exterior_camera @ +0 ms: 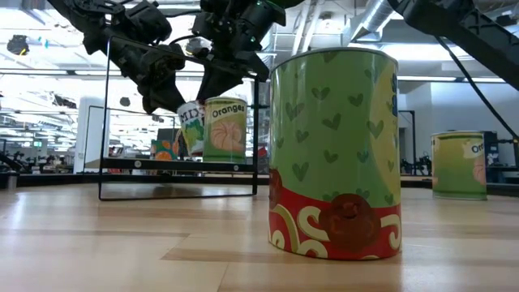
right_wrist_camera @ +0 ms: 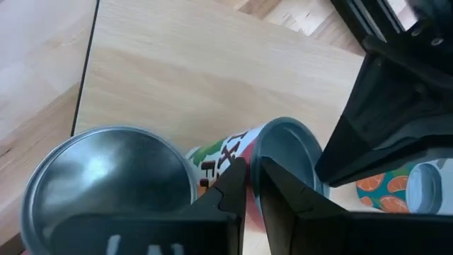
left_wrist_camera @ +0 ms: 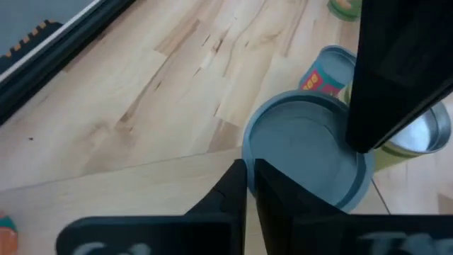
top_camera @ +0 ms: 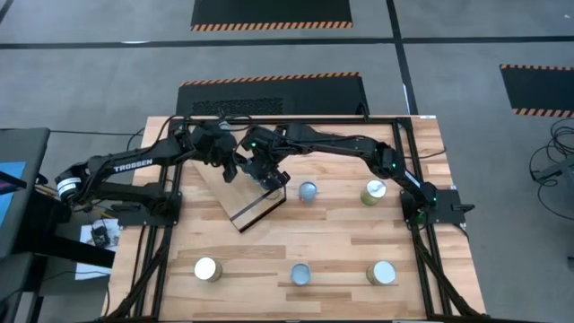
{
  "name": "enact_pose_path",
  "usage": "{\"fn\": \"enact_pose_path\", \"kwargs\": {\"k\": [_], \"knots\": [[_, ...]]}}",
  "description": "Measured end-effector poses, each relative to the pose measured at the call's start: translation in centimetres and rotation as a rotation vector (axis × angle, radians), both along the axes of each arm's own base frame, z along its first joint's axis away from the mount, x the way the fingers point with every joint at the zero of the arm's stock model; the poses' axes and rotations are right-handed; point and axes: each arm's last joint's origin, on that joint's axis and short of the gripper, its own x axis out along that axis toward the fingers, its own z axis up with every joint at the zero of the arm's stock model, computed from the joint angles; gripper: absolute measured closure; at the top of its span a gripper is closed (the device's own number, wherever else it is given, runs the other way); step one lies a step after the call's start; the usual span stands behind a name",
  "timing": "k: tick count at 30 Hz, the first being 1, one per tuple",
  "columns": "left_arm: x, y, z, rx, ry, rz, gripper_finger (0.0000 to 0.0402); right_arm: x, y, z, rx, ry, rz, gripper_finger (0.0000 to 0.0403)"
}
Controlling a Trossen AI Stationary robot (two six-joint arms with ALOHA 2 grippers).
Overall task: Pick and place cans onto a shelf
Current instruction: Put the canned mixed fruits on the shelf
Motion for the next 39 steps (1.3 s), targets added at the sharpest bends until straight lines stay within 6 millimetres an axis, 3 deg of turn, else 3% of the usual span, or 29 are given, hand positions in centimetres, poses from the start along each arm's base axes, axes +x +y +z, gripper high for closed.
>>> {"fn": "enact_pose_path", "kwargs": {"k": [11, 21, 24, 29, 35, 39], "knots": [[0.0, 0.0, 0.0, 0.02, 0.011, -0.005, 0.04, 0.0, -0.5, 0.1, 0.035, -0.009, -0.061, 0.0317], [-0.1, 0.1, 0.0, 0.046, 0.022, 0.004, 0.0387, 0.0, -0.4, 0.2, 0.016, -0.01, -0.066, 0.0318], [-0.1, 0.0, -0.1, 0.024, 0.027, 0.019, 0.0398, -0.9, -0.4, 1.3, -0.011, 0.006, -0.086, 0.0333], [-0.3, -0.1, -0.3, -0.011, 0.048, 0.035, 0.04, -3.9, -1.3, 5.2, -0.017, 0.008, -0.103, 0.0391], [-0.3, -0.1, -0.5, -0.043, 0.028, 0.074, 0.0401, -7.5, -4.2, 8.4, 0.085, -0.008, -0.196, 0.0397], [-0.1, -0.2, -0.5, -0.06, 0.014, 0.091, 0.0401, -9.3, -5.8, 8.9, 0.162, -0.023, -0.228, 0.0398]]}}
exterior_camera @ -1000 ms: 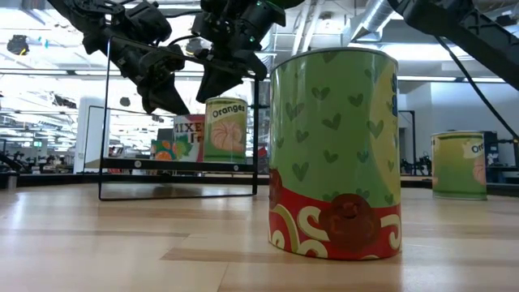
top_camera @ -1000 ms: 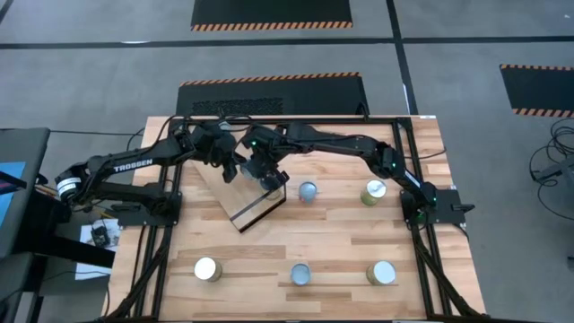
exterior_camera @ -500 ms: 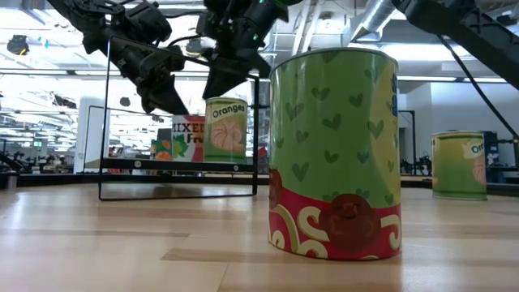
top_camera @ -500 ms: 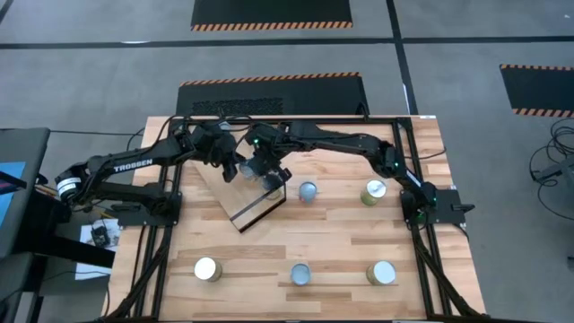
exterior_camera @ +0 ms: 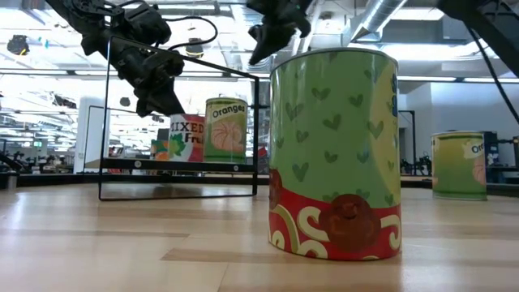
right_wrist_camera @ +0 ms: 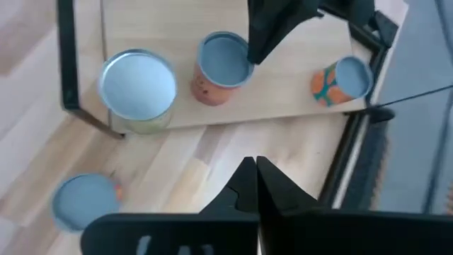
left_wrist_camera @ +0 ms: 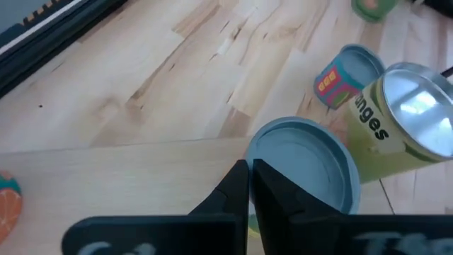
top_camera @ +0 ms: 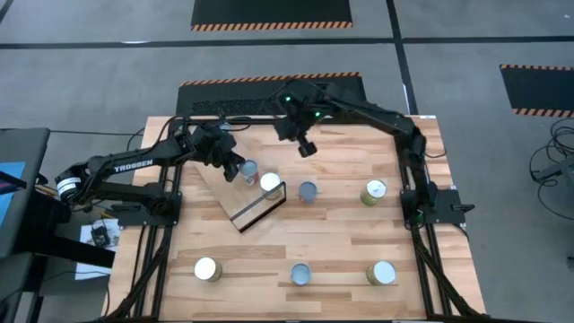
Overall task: Pick and place cans onto a shelf
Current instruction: Put the canned mixed fruits on the shelf
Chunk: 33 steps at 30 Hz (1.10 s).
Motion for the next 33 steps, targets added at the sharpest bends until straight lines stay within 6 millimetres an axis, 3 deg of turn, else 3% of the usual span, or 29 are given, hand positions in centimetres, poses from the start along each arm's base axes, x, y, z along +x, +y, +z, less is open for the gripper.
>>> {"fn": "enact_pose_path", "kwargs": {"k": [12, 19, 27, 33], "knots": [[0.8, -0.7, 0.5, -0.001, -0.062, -0.009, 0.0401, -3.3, -3.3, -2.1, 0.033, -0.205, -0.119, 0.04], [1.0, -0.6, 0.4, 0.009, -0.058, 0.018, 0.0401, -5.2, -3.0, -4.0, 0.054, -0.308, -0.186, 0.0399], [1.9, -0.3, -0.4, 0.008, -0.053, 0.017, 0.0401, -5.9, -1.8, -5.6, 0.048, -0.341, -0.165, 0.0399], [2.1, -0.4, -0.6, -0.009, -0.05, 0.022, 0.0401, -7.2, -3.0, -7.0, 0.116, -0.399, -0.193, 0.0399]]}}
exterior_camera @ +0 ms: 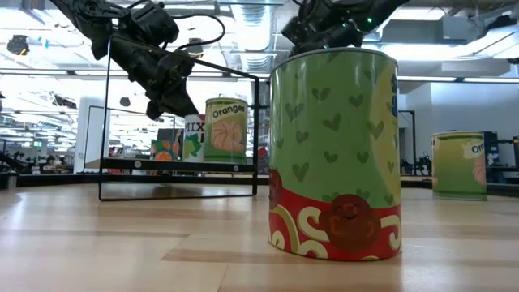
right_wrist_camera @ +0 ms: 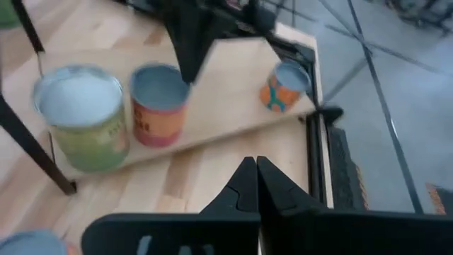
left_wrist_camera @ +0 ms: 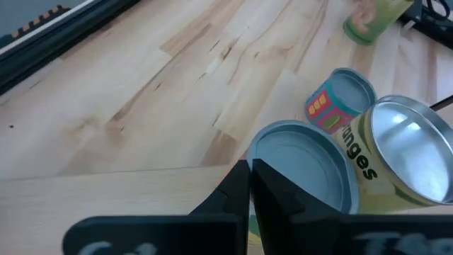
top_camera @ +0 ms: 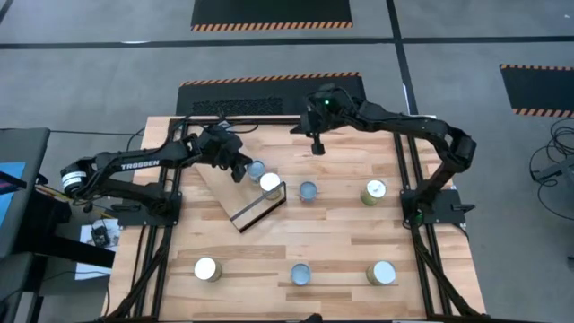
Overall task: Pick and place cans onto a shelf
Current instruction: Put the canned mixed fruits on the shelf, then put the left canned pears on the shelf
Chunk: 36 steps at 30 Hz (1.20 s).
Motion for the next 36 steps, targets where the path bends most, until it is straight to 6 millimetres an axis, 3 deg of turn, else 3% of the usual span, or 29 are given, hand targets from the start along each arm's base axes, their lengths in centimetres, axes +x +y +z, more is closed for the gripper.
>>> {"fn": "enact_pose_path", "kwargs": {"k": [13, 21, 25, 36], "knots": [[-0.1, 0.0, 0.0, -0.005, 0.009, 0.001, 0.0382, 0.2, 1.2, -1.0, 0.019, -0.012, 0.016, 0.0397], [-0.1, -0.1, -0.1, -0.015, 0.01, -0.03, 0.033, -1.9, 2.4, 1.5, -0.007, -0.006, 0.016, 0.0397], [-0.2, -0.2, 0.9, 0.007, 0.012, -0.048, 0.0313, -3.5, 2.7, 2.3, -0.022, -0.009, 0.007, 0.0399], [-1.6, -1.2, 2.9, 0.153, -0.049, -0.102, 0.0303, -7.6, 4.8, -2.0, 0.058, -0.179, -0.083, 0.0398]]}}
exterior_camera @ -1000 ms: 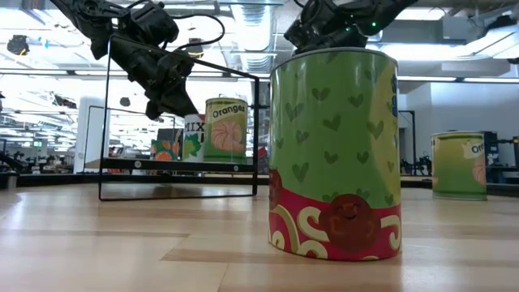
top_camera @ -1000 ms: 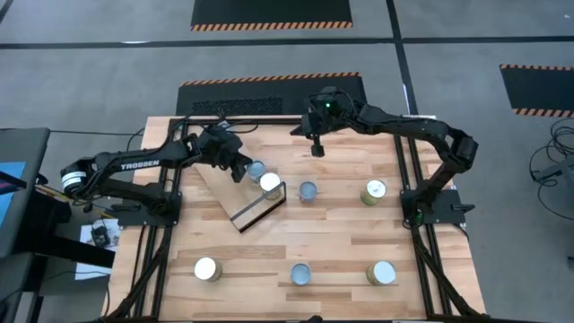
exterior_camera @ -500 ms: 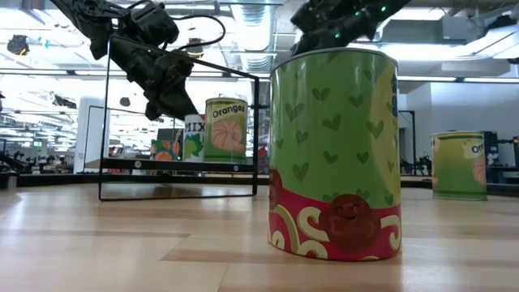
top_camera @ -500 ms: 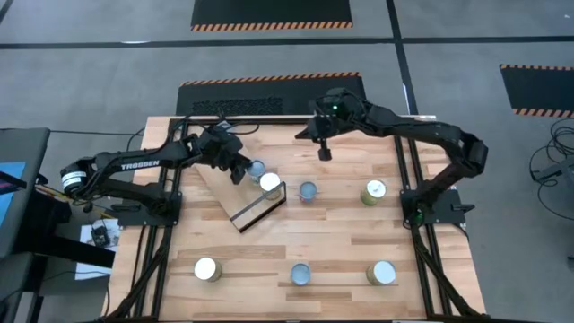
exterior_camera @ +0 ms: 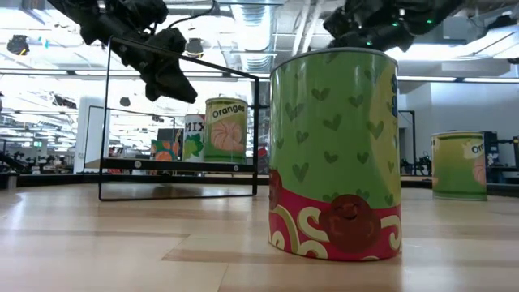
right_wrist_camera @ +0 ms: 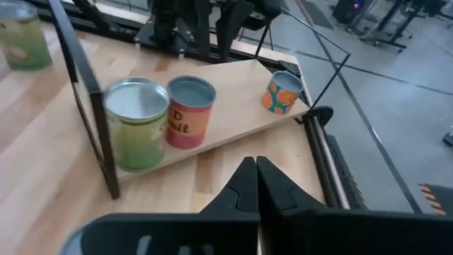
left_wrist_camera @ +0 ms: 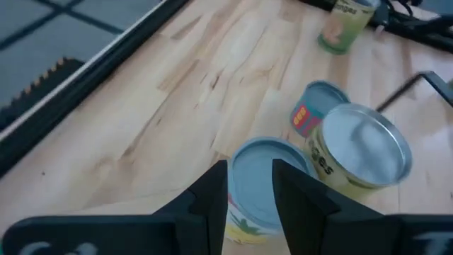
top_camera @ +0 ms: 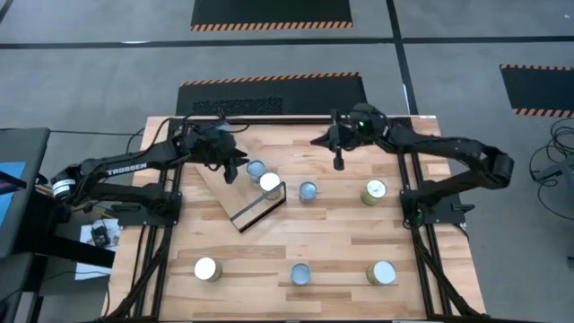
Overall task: Pick and place cans onto a shelf
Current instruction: Put the left canned pears on the shelf
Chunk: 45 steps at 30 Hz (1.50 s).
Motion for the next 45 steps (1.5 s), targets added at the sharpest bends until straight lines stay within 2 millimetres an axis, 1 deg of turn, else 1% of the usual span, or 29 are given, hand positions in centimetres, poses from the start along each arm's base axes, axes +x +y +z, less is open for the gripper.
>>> {"fn": "enact_pose_path", "kwargs": {"k": [4, 7, 9, 11, 13, 16, 19, 21, 24, 27, 30, 35, 37, 40, 45], "knots": [[-0.3, -0.8, 0.2, 0.068, -0.041, -0.056, 0.0303, -1.5, 1.4, 0.2, 0.018, -0.013, -0.062, 0.0399], [-0.5, -1.5, -0.2, 0.104, -0.097, -0.085, 0.0303, -2.2, 2.5, 0.5, 0.024, 0.007, -0.091, 0.0398], [-0.7, -1.9, -0.8, 0.113, -0.123, -0.105, 0.0303, -2.6, 3.1, 0.3, 0.012, -0.003, -0.073, 0.0395], [-0.9, -2.4, -1.3, 0.106, -0.134, -0.141, 0.0303, -2.8, 3.4, -0.6, 0.002, -0.061, -0.039, 0.0397], [-1.0, -3.0, -1.5, 0.094, -0.141, -0.181, 0.0303, -3.2, 3.1, -2.0, 0.015, -0.133, -0.022, 0.0399], [-1.1, -4.0, -1.3, 0.083, -0.138, -0.224, 0.0303, -3.7, 2.6, -3.6, 0.036, -0.223, -0.023, 0.0396], [-1.3, -5.1, -0.7, 0.089, -0.134, -0.267, 0.0303, -3.8, 2.3, -4.4, 0.06, -0.267, -0.034, 0.0394], [-1.6, -5.8, -0.5, 0.084, -0.091, -0.283, 0.0303, -3.7, 2.2, -4.0, 0.066, -0.323, -0.038, 0.0396], [-2.2, -6.8, -0.3, 0.02, 0.041, -0.274, 0.0303, -3.5, 2.1, -4.0, 0.077, -0.379, -0.041, 0.0399], [-2.8, -8.1, 0.0, -0.055, 0.178, -0.254, 0.0303, -3.1, 2.2, -4.4, 0.069, -0.396, -0.026, 0.0398], [-3.6, -9.5, 0.4, -0.125, 0.295, -0.242, 0.0303, -2.6, 2.0, -5.4, 0.084, -0.36, -0.046, 0.0393], [-4.6, -11.9, 2.1, -0.281, 0.363, -0.217, 0.0303, -1.6, 1.8, -7.1, 0.096, -0.312, -0.054, 0.0398], [-4.9, -13.0, 2.5, -0.343, 0.367, -0.212, 0.0303, -1.6, 1.6, -7.2, 0.094, -0.315, -0.056, 0.0398], [-5.3, -14.5, 2.4, -0.433, 0.392, -0.194, 0.0304, -1.7, 1.3, -7.3, 0.085, -0.314, -0.072, 0.0394], [-4.8, -17.0, 1.3, -0.504, 0.482, -0.151, 0.0303, -1.8, 0.9, -7.1, 0.074, -0.328, -0.082, 0.0392]]}}
